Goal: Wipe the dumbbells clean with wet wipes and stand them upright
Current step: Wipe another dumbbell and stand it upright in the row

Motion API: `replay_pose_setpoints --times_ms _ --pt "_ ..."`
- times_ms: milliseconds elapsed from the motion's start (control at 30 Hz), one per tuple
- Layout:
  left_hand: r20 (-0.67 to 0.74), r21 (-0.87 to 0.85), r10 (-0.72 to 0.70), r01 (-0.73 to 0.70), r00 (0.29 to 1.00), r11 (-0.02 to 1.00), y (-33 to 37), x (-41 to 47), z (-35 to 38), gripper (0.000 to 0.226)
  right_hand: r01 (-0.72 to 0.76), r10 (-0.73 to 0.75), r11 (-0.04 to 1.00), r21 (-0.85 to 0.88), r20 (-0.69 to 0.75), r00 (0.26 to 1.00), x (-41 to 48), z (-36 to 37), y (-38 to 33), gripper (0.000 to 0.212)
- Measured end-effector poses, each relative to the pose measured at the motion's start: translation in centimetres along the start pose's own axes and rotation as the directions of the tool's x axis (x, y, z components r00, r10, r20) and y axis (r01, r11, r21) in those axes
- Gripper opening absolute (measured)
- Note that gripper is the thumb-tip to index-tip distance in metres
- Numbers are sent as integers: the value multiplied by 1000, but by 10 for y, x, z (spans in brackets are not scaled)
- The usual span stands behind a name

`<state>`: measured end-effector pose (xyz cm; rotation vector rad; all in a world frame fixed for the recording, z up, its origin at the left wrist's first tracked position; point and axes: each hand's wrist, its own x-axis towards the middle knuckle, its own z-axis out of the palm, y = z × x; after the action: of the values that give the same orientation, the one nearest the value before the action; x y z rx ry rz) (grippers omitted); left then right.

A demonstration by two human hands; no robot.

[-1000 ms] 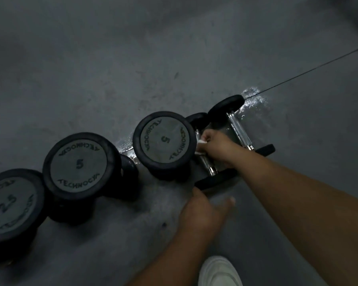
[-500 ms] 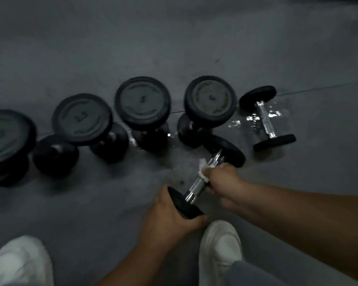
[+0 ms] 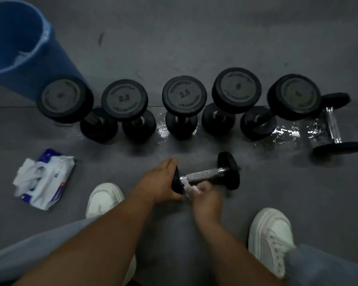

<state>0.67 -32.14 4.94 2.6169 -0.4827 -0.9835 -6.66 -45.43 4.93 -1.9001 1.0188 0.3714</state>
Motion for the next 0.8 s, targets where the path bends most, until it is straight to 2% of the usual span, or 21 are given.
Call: replay_pose_setpoints --times_ms 67,100,133,167,200,267,333,367,433,467,567,667,733,800 --pt "-69 60 32 -28 997 998 5 -5 4 120 200 -199 980 9 -48 979 2 -8 -10 26" --pt "-94 85 37 -29 995 996 8 -7 7 119 298 -298 955 -14 -50 953 10 -7 -14 14" --pt "-111 116 33 -20 993 993 12 -10 12 120 373 -375 924 -88 -8 927 18 -6 -19 3" --pt "-121 147 22 -4 992 989 15 -13 17 122 411 -405 894 -179 70 912 24 -2 -20 10" --pt "-135 171 4 20 991 985 19 -14 21 124 416 -382 867 -274 171 908 27 2 -16 16" --pt "-162 185 -42 73 986 980 23 -12 21 124 365 -215 822 -438 355 910 21 3 -4 24" --pt "-165 177 -72 102 984 979 23 -7 17 127 327 -106 787 -523 408 907 14 -4 8 28" --pt "-152 175 -83 109 985 978 23 -6 16 128 317 -141 823 -471 372 918 13 -7 8 25" --pt "-164 169 -87 115 983 979 22 -6 18 124 347 -306 907 -238 194 932 19 -5 -6 16" --pt "-179 162 -81 110 981 981 21 -6 20 119 381 -359 904 -192 141 923 22 0 -16 13" --pt "-189 130 -62 88 980 988 20 -10 25 110 381 -347 871 -309 160 924 28 9 -36 13" --pt "-176 129 -70 94 982 987 19 -10 26 116 361 -303 830 -426 199 932 34 1 -42 18" --pt "-178 125 -76 99 981 987 17 -9 28 121 439 -417 835 -332 139 898 41 0 -51 14" --pt "-174 118 -86 108 981 987 17 -9 27 123 507 -482 825 -251 157 862 45 4 -56 8"
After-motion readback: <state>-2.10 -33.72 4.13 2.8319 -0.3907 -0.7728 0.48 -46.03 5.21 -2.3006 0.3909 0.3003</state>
